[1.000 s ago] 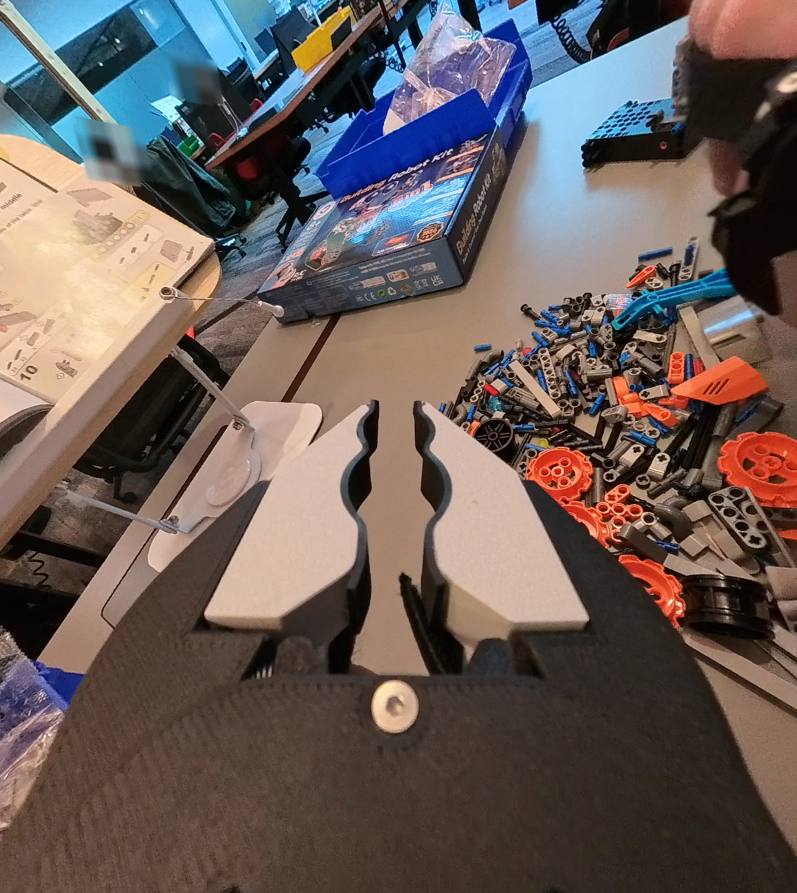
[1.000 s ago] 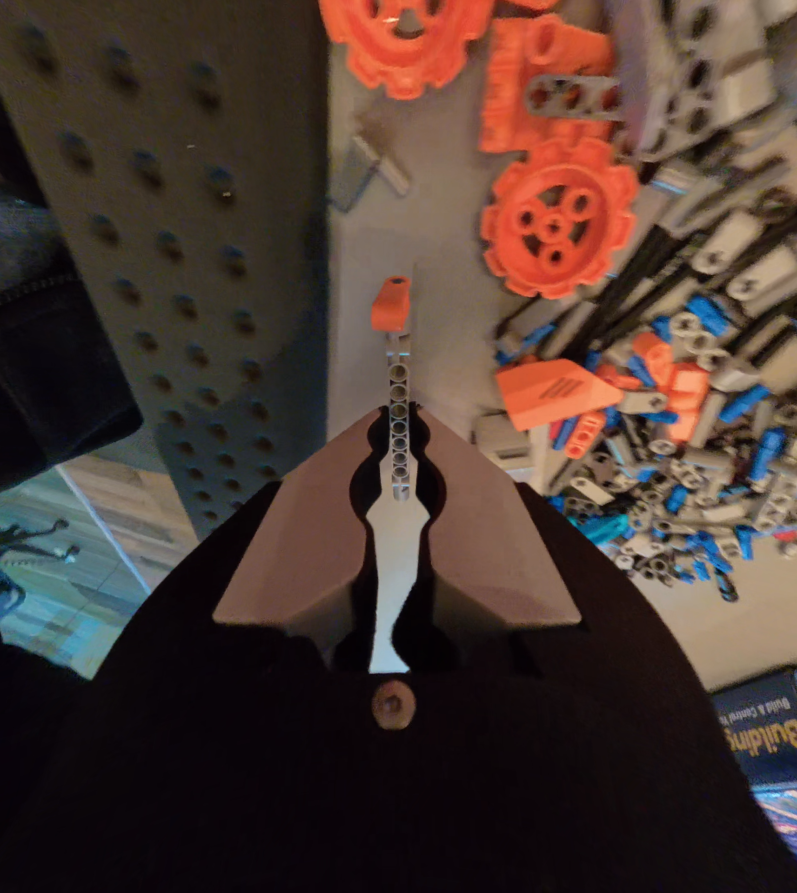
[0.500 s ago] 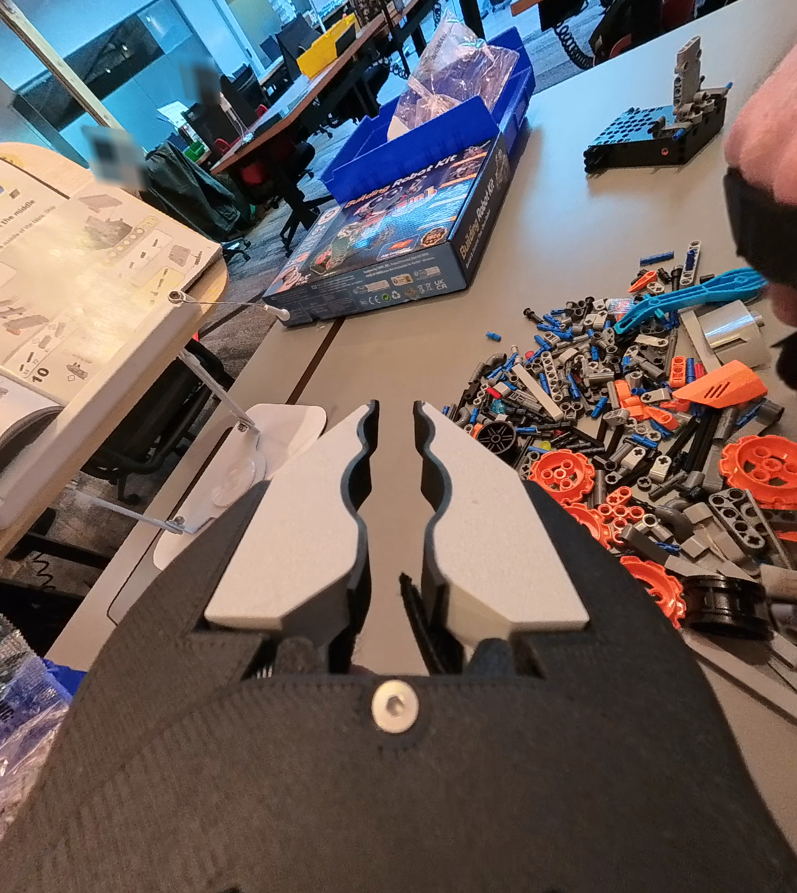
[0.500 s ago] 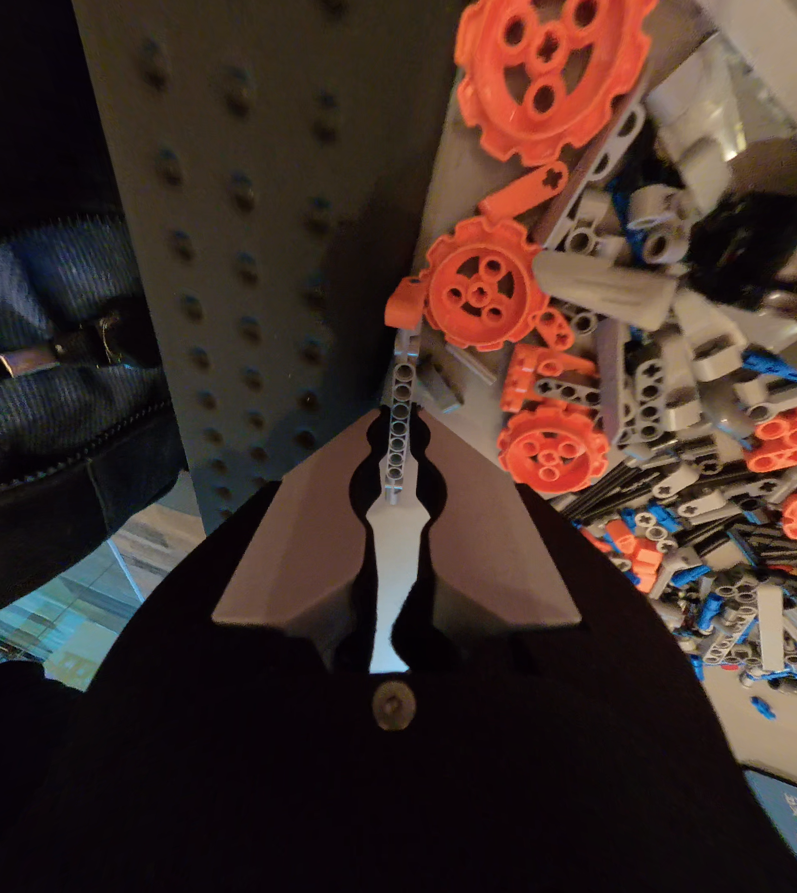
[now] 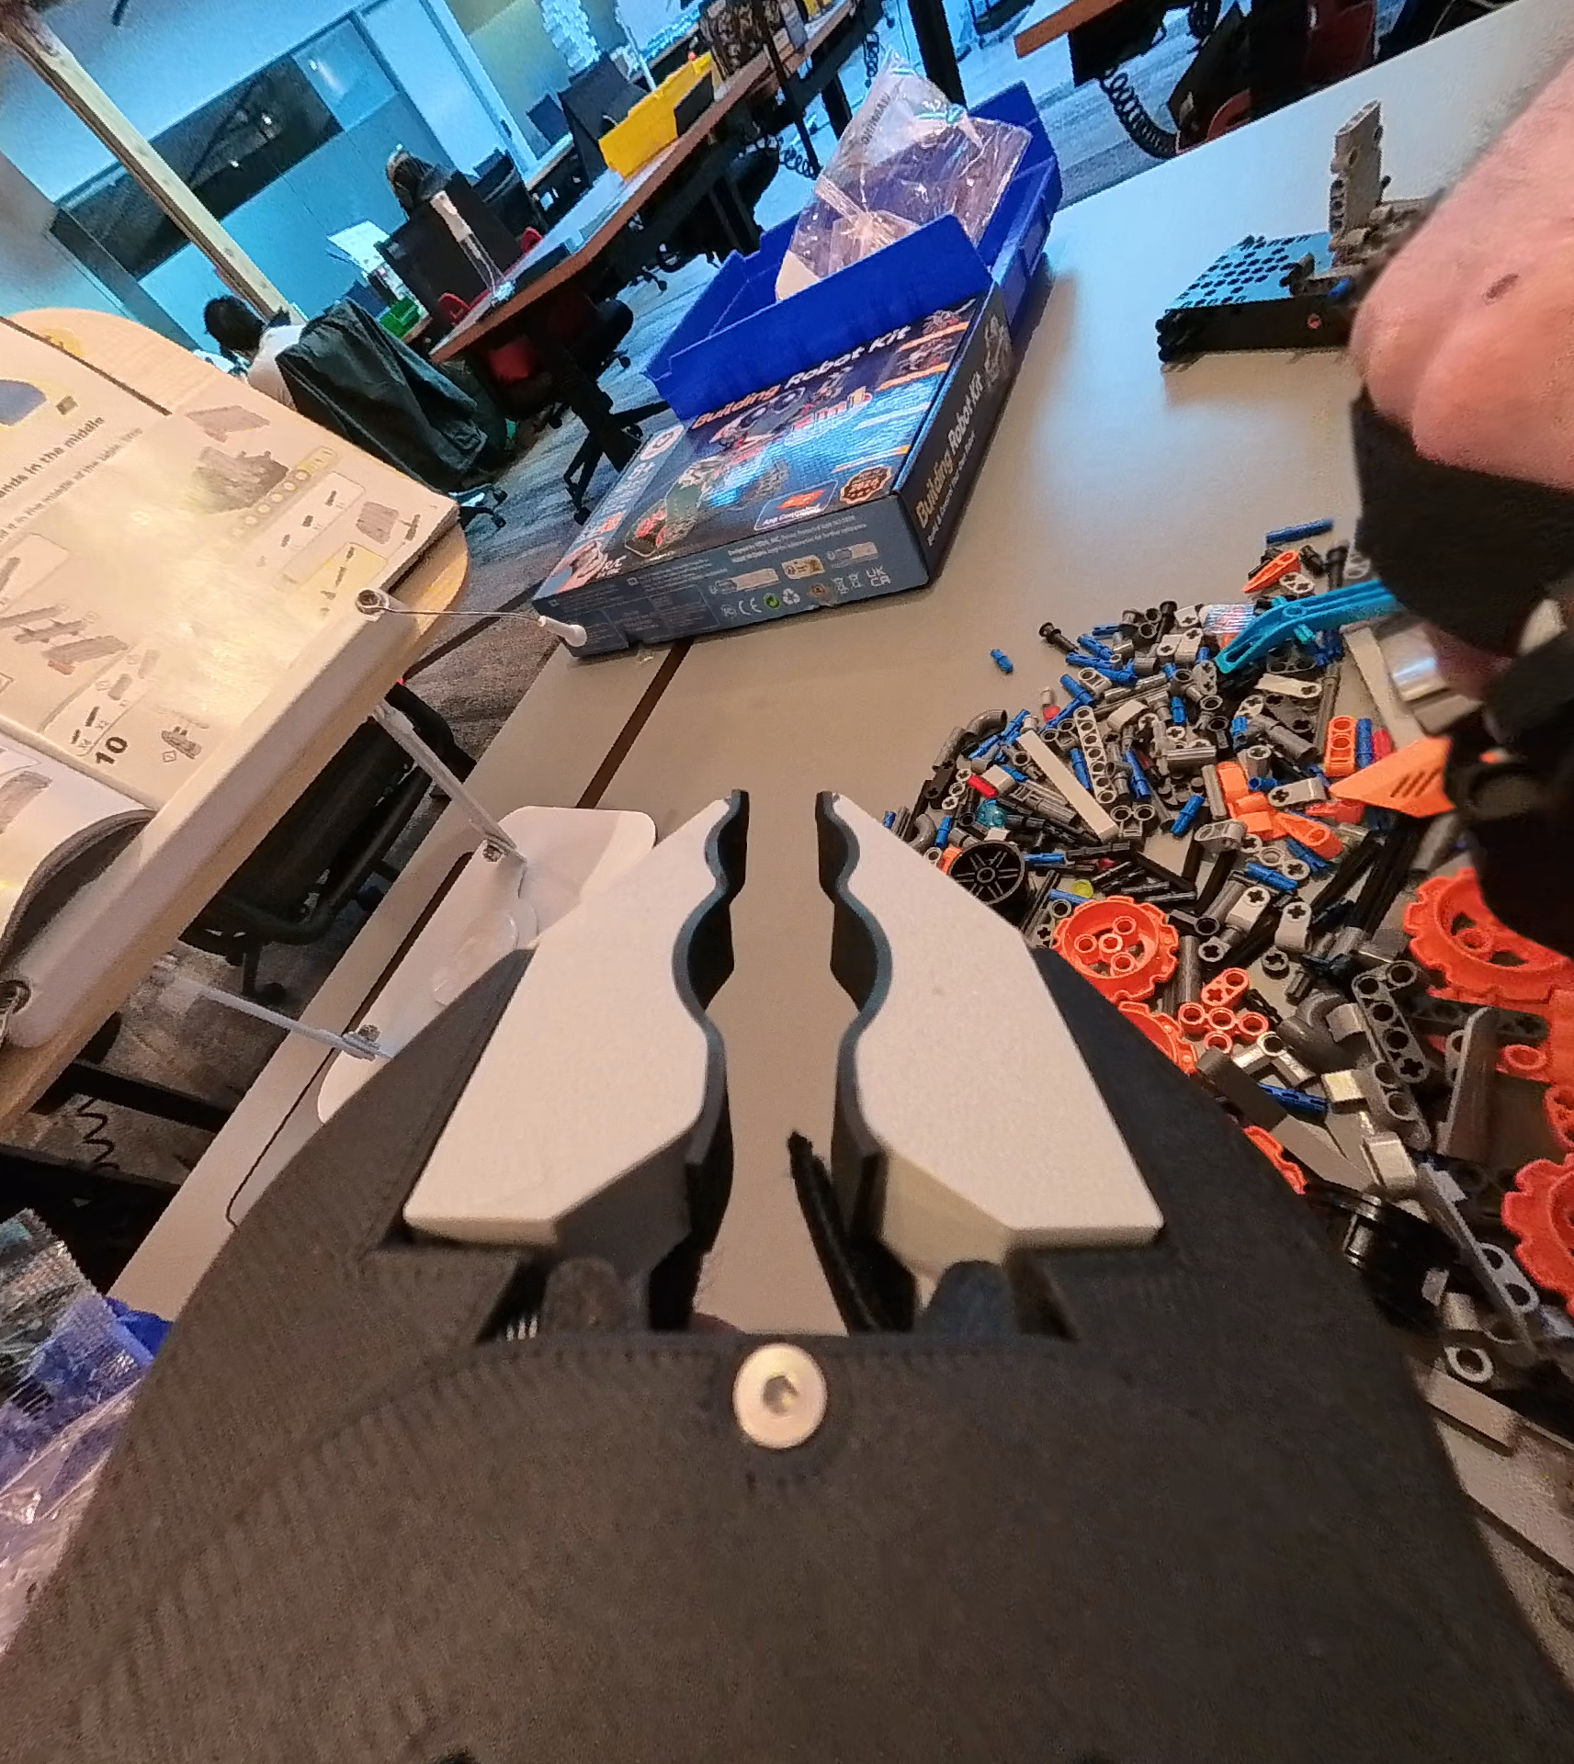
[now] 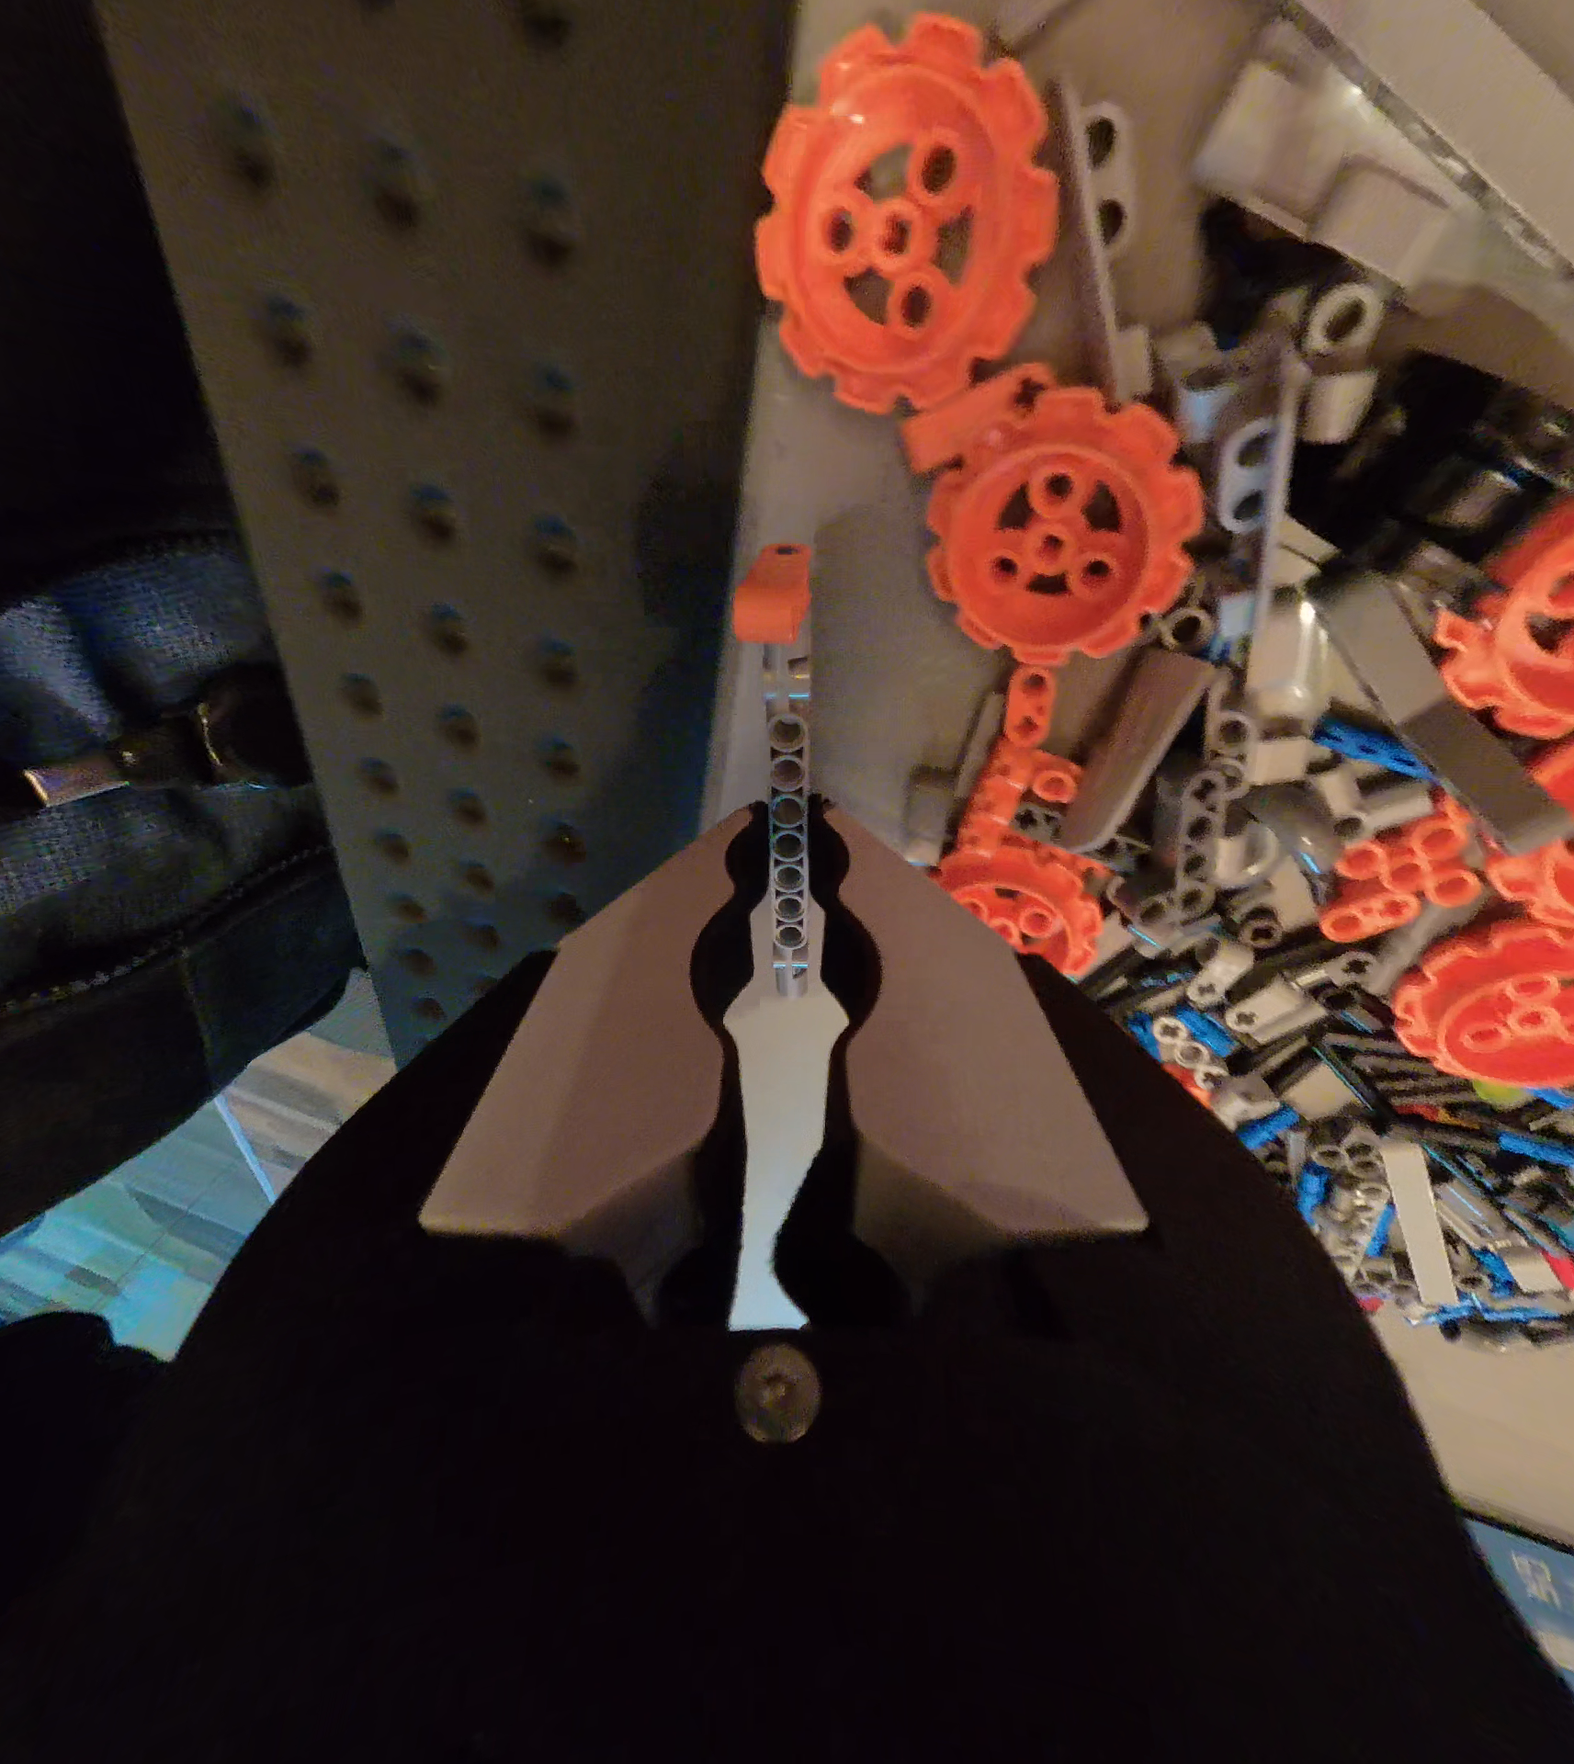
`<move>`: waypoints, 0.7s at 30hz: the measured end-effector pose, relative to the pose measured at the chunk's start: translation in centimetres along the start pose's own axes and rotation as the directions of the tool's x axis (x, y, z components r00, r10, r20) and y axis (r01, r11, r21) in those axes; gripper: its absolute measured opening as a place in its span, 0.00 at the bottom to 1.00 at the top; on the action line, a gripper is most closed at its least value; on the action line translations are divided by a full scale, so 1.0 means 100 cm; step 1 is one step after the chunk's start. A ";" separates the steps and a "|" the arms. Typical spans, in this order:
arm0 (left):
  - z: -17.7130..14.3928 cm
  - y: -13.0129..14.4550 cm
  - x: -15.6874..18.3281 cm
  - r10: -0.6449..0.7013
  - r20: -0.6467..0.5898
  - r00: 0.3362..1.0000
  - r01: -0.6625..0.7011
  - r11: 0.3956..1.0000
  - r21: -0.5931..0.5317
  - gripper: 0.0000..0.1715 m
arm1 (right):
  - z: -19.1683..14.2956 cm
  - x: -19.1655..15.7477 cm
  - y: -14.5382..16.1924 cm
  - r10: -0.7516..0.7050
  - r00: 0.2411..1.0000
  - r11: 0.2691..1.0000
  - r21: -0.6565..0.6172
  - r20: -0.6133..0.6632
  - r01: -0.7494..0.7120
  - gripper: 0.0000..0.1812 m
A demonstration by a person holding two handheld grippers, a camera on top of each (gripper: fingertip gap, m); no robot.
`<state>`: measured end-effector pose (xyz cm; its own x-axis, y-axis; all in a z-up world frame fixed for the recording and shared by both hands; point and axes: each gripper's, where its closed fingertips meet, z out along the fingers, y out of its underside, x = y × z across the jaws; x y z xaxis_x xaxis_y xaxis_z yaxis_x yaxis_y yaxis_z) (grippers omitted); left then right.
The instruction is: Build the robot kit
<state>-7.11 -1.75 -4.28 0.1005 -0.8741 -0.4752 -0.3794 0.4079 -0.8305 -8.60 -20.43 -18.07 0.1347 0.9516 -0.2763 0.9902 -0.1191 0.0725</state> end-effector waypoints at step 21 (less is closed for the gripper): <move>-0.015 -0.003 -0.022 -0.018 0.055 0.998 0.017 1.000 0.019 0.07 | -0.007 0.024 -0.093 0.129 0.991 0.986 0.107 -0.016 -0.127 0.03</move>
<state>-8.59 -0.31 -2.58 0.1577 -0.8653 -0.4757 -0.3601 0.3982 -0.8437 -17.53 -16.84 -18.76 0.2610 0.9327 -0.2488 0.9633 -0.2685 0.0037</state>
